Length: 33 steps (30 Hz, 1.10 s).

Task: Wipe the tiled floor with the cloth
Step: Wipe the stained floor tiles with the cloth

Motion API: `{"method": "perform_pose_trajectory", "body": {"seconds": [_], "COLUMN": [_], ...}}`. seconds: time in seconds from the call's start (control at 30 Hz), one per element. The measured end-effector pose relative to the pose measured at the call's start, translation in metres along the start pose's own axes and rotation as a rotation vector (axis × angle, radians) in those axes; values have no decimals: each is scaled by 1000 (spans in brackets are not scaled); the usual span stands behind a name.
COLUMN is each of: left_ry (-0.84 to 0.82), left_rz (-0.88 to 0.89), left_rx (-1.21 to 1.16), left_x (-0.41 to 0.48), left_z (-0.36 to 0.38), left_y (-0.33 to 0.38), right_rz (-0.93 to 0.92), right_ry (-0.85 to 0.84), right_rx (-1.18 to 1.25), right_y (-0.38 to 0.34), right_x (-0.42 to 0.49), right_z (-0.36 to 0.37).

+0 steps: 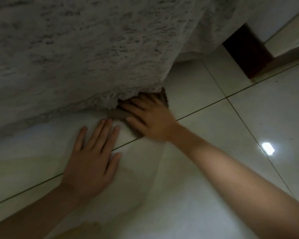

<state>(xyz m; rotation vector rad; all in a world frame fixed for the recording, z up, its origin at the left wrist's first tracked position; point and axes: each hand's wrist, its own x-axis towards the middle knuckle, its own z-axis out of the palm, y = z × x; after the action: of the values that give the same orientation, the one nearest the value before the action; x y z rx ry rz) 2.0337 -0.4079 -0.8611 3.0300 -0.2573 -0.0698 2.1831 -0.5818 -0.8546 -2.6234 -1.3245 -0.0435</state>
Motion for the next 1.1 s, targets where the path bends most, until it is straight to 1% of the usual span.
{"method": "perform_pose_trajectory", "body": {"seconds": [0.03,0.07,0.1,0.13,0.2,0.27,0.3,0.33,0.37,0.4,0.47,0.5,0.53,0.57,0.6,0.63,0.67,0.73,0.8,0.83,0.87,0.9,0.93,1.0,1.03,1.07,1.1], "left_ry": [0,3,7,10,16,12,6,-2,-10,-19,-41,-51,-55,-51,-42,-34,-28,-13,-5,-7,-13,-24,-38,-65,-85,-104,-126], "left_rz": [2,1,1,5,8,3,-1,-3,-3,-1,3,4,2,-1,-1,0,0,-1,-1,-6,-10,-13,-17,-25,-30,-23,-7], "left_rx": [-6,-6,-3,-7,-30,-32,-30,-31,-34,-33,-15,-11,-12,-15,-16,-21,-28,-35,-36,-38,-37,-36,-37,-42,-52,-66,-78], "left_x": [0,0,0,0,0,1,1,1,0,0,2,2,1,0,0,0,0,-1,0,1,0,-1,-1,-1,0,2,1], "left_z": [1,2,3,3,3,3,2,1,1,0,0,-1,-2,-2,-2,-1,0,2,3,3,2,2,1,-2,-3,-6,-10], "left_y": [-1,-1,-2,-2,-2,-2,-2,-2,-2,-2,-2,-2,-2,-1,-1,-2,-2,-2,-2,-1,-1,0,0,1,0,0,-3], "right_rz": [2,71,201,380,766,1045,1134,1150,1093,960,556,355,189,61,1,24,133,459,771,882,938,911,798,443,309,211,138], "right_ry": [34,98,147,138,80,120,126,118,109,126,181,169,106,44,32,50,89,117,123,120,108,87,92,81,85,77,42], "right_rx": [-26,-69,-117,-151,-116,-73,-61,-59,-63,-56,-12,29,86,109,82,47,5,-62,-51,-52,-70,-90,-81,18,120,221,265], "right_y": [25,54,82,109,140,132,116,93,65,33,-30,-49,-51,-36,-11,18,47,91,96,84,64,37,6,-56,-75,-78,-71], "right_x": [-2,-2,-4,-9,-10,9,23,35,44,49,44,35,27,21,18,15,11,-2,-2,5,15,23,32,37,34,30,26], "right_z": [-6,-10,-15,-18,-21,-12,-7,0,9,17,26,25,19,10,2,-4,-9,-18,-15,-10,-4,3,12,26,26,21,14]}}
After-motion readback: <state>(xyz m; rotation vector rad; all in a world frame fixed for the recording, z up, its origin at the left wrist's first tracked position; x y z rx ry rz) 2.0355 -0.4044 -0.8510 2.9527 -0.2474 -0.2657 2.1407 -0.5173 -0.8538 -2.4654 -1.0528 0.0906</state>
